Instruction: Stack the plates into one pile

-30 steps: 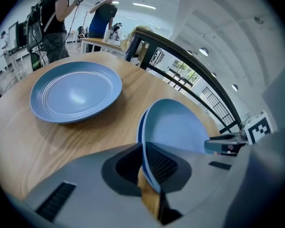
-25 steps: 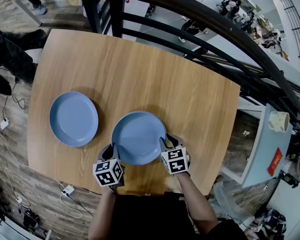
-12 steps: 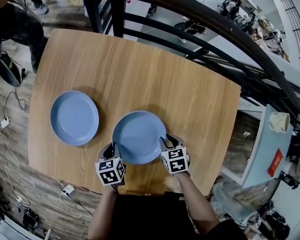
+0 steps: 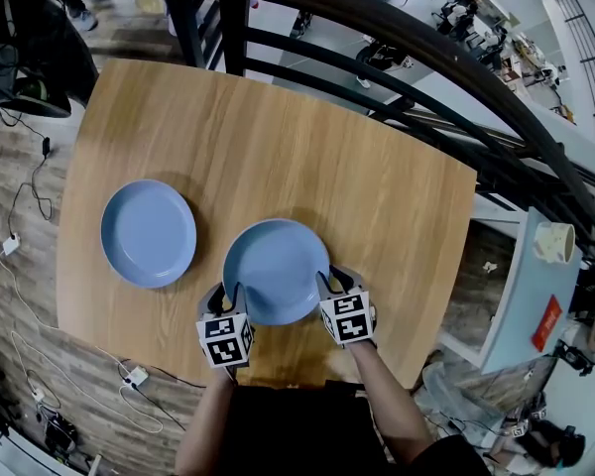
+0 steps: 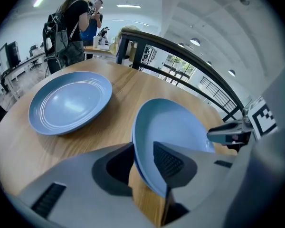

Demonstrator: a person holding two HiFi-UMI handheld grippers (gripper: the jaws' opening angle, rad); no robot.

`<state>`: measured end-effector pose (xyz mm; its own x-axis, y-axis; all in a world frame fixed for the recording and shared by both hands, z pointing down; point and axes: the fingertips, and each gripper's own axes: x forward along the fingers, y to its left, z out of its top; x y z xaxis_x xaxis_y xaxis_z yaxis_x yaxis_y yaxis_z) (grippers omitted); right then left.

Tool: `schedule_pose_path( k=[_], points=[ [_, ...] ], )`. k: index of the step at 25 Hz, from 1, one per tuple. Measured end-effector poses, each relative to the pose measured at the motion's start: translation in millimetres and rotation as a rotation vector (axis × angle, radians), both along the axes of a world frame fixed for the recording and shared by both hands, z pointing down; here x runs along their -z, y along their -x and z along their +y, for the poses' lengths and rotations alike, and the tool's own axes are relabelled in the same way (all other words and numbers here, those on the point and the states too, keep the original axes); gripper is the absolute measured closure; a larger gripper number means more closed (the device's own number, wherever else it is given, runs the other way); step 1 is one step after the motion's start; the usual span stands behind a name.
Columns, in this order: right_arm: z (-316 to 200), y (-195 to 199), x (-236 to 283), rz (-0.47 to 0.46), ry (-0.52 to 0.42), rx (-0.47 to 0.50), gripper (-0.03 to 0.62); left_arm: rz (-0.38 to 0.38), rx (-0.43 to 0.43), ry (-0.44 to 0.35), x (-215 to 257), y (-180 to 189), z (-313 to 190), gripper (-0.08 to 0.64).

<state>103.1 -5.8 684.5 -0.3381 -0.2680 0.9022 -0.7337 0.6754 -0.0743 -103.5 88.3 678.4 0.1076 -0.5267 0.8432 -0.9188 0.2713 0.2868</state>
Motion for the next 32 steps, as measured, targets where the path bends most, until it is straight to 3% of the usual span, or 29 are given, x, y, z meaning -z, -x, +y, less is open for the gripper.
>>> schedule_pose_path(
  k=[6,18,21,25,32],
  points=[
    [3,-4,3,-0.003,-0.001,-0.002,0.468,-0.026,-0.012,0.009,2,-2,6,0.388],
    [4,-3,11,-0.012,-0.032,-0.002,0.471,-0.03,0.014,-0.008,8,3,13,0.388],
    [4,-1,17,-0.02,-0.051,-0.004,0.48,-0.041,0.021,-0.019,13,5,16,0.422],
    [6,1,25,-0.035,-0.072,0.004,0.514,-0.063,0.049,-0.062,24,11,16,0.519],
    [15,15,41,-0.099,-0.086,-0.009,0.549,-0.083,0.08,-0.143,50,23,19,0.537]
  ],
)
